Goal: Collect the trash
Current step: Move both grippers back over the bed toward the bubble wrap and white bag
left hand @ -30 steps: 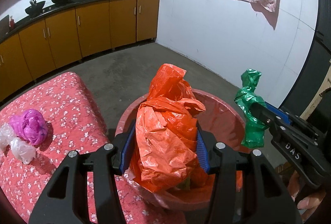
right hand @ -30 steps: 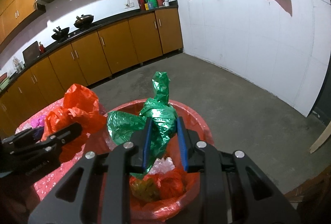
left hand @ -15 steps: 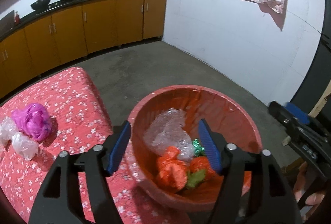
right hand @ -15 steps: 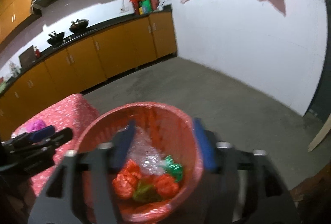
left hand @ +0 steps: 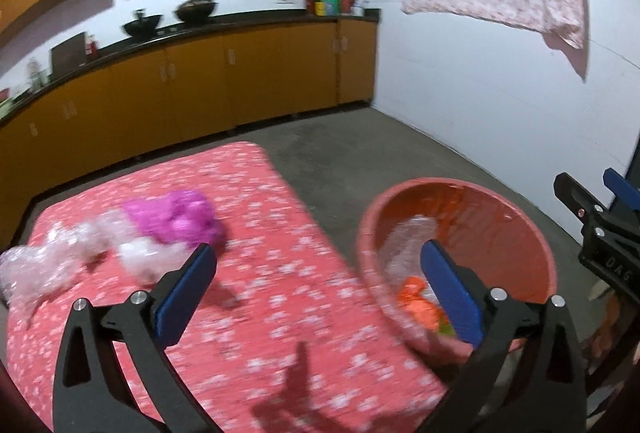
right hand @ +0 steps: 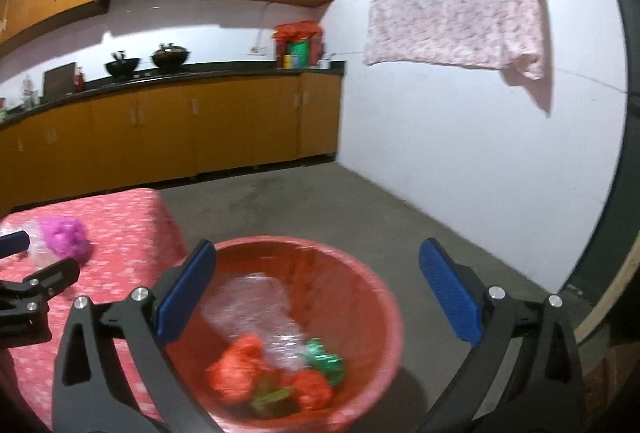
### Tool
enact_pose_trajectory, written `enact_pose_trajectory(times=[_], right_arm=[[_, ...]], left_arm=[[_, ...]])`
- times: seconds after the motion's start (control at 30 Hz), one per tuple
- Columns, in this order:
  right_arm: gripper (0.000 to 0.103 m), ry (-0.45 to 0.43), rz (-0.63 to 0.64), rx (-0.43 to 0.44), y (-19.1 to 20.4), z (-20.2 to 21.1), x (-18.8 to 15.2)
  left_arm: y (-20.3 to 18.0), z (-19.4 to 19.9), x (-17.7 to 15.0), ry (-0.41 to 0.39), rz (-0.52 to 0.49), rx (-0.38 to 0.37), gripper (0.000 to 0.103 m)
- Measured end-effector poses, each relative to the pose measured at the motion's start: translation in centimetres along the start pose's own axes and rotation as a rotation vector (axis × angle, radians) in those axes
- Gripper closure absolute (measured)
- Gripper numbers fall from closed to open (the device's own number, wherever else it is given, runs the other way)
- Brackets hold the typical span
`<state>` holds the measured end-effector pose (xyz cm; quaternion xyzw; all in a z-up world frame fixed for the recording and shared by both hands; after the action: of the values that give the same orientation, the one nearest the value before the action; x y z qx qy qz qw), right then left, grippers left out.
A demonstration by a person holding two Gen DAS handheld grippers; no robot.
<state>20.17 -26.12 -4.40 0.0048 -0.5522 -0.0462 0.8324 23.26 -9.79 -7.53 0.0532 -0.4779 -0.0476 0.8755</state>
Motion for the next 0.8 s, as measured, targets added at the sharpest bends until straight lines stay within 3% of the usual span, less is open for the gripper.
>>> enact_pose_trajectory(times=[0.23, 0.4, 0.47, 0.7, 0.8], right_arm=[[0.004, 0.034, 0.025, 0.183, 8.1, -1.5, 0.6], [0.004, 0.056, 0.025, 0.327, 15.0, -2.5, 1.0], [0.004, 0.070, 0.026, 0.387, 17.6, -3.0, 0.9], [0.006, 0.127, 0.049, 0.526, 25.9, -5.2, 0.1], [0.017, 0.152, 0.081, 0.562, 28.8, -6.3, -0.4]], left_arm=[[10.4, 0.5, -2.5, 0.021, 0.130, 0.136, 0.002], [19.0, 0.5, -5.2, 0.054, 0.156, 0.357, 0.002], [21.8, 0.4, -6.3, 0.077, 0.169, 0.412, 0.002], [29.2, -0.3, -8.9, 0.138, 0.246, 0.505, 0.002], [30.9, -0.3, -9.6, 0.131, 0.261, 0.528, 0.002]])
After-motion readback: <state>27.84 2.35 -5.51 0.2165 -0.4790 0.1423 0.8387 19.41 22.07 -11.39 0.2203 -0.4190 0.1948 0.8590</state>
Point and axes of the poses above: each gripper's, at about its wrist camera, not at the fingertips, and z roughly against the way its jaws point, y to its left, x to its top, the point moved 7 cm from there along -z, roughly the way its jaws point, and after that the axes turned 14 degrees about x, right-handed, at the moved point
